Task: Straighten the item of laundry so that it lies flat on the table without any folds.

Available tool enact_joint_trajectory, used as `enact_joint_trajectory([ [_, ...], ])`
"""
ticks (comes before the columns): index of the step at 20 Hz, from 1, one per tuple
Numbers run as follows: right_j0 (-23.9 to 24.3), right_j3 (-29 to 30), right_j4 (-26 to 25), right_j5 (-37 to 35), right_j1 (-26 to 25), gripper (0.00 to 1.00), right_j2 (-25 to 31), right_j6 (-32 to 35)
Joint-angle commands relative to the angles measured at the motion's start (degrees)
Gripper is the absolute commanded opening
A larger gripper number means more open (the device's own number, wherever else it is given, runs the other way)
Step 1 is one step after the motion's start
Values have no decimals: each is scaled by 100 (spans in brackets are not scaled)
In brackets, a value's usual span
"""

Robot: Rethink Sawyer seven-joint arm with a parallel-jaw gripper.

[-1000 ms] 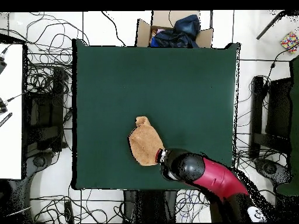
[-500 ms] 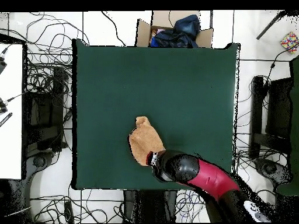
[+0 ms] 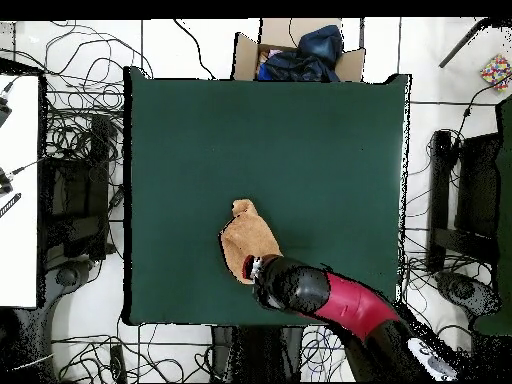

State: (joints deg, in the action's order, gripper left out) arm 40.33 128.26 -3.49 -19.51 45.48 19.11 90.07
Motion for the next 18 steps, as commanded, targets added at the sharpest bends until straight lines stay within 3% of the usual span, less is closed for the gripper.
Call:
enact_joint_trajectory([
  [1, 32, 38, -348, 607, 102, 100, 360, 479],
  [6, -52, -88, -578, 644, 163, 100, 217, 410],
  [18, -299, -784, -1125, -349, -162, 100, -26, 45],
])
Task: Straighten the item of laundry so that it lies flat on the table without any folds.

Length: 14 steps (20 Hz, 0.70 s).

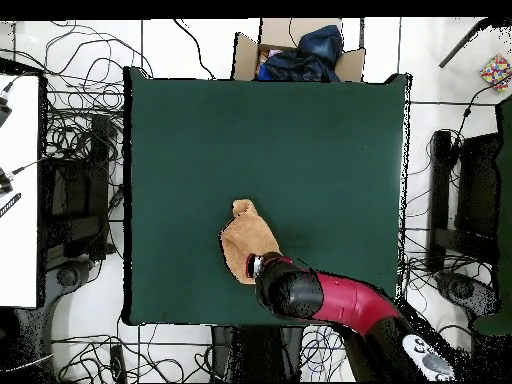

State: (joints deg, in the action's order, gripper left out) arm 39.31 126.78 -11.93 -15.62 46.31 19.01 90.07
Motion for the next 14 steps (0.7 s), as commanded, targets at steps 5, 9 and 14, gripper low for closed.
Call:
enact_joint_trajectory([
  [5, -265, -644, -418, -1047, -341, 100, -142, 103],
  [9, -512, -731, -687, -1506, -243, 100, -524, 173],
  [14, -674, -854, -905, -1863, -280, 100, -796, 313],
])
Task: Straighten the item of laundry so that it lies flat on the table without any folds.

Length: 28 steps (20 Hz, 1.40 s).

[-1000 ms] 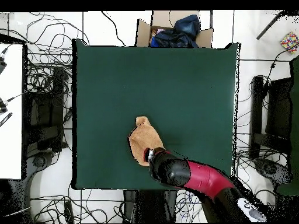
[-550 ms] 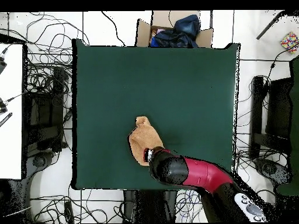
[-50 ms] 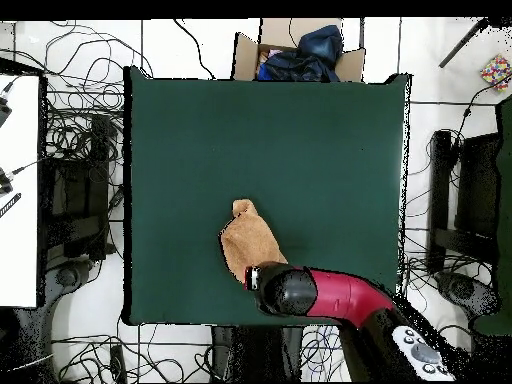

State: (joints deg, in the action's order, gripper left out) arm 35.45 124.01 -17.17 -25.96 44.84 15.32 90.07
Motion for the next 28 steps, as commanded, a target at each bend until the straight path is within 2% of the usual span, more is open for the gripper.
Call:
enact_joint_trajectory([
  [1, -303, -613, -414, -878, -173, 100, -453, 328],
  [8, -278, -670, -677, -711, -399, 100, -593, 436],
  [14, -277, -407, -766, -265, -207, 100, -804, 707],
  [21, -67, 25, -550, 657, -315, 100, -945, 1113],
  [28, 68, 196, -233, 1385, -570, 100, -916, 1286],
])
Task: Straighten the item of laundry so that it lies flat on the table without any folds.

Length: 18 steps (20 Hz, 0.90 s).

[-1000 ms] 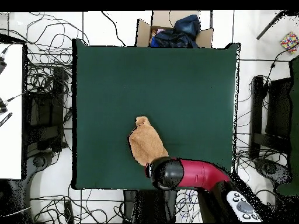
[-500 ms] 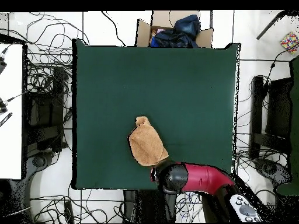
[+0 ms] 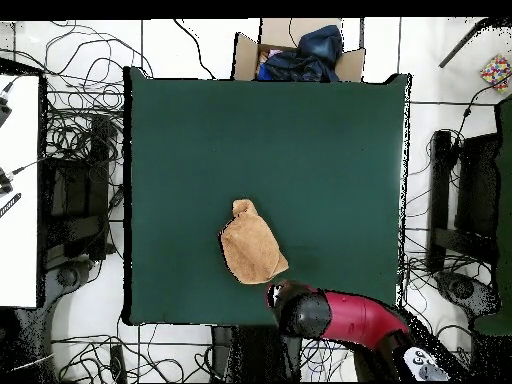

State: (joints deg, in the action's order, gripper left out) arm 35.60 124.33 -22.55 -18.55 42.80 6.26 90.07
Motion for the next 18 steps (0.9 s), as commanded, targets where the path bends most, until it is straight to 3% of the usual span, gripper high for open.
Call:
enact_joint_trajectory([
  [1, 96, 195, 354, 814, -407, 100, 25, 1327],
  [18, 541, 954, 1381, 1332, -799, 100, 431, 1504],
])
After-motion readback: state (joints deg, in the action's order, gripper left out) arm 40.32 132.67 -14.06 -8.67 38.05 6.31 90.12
